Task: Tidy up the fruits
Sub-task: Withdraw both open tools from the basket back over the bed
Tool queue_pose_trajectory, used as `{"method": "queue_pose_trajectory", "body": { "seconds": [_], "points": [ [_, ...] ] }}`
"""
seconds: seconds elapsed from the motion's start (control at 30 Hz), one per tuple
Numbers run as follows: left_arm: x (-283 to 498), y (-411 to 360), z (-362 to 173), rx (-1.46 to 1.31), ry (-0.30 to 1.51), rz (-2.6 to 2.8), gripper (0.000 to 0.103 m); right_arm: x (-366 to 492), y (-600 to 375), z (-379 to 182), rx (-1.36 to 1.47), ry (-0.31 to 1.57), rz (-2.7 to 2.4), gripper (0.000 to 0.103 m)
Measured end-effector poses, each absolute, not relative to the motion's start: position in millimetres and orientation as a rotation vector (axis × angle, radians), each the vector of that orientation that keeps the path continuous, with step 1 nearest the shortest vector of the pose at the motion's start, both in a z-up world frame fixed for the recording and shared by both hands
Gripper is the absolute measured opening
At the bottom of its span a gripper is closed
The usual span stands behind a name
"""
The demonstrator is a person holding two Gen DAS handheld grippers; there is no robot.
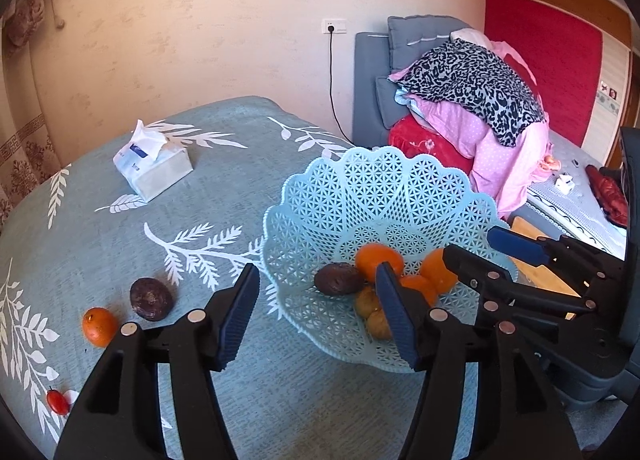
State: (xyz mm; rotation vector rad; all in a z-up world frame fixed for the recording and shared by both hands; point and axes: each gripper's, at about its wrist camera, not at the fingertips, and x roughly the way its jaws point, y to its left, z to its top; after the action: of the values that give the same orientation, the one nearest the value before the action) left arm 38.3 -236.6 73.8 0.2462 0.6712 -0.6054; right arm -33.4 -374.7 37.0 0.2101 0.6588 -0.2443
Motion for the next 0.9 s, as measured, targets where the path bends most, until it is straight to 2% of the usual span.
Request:
{"method": "queue_pose_trajectory", "body": {
  "seconds": [0.1,0.9],
  "points": [
    [37.9,-230.1,75.6,0.237,0.671,-0.591,0.067,-34.5,-373.7,39.2,0.221,0.65,-0.225,0.052],
    [63.4,-120.9,70.1,0.15,0.696,-0.343,0.067,-29.0,-328.5,49.5,0.215,0.649,-0.089,0.052]
  ]
}}
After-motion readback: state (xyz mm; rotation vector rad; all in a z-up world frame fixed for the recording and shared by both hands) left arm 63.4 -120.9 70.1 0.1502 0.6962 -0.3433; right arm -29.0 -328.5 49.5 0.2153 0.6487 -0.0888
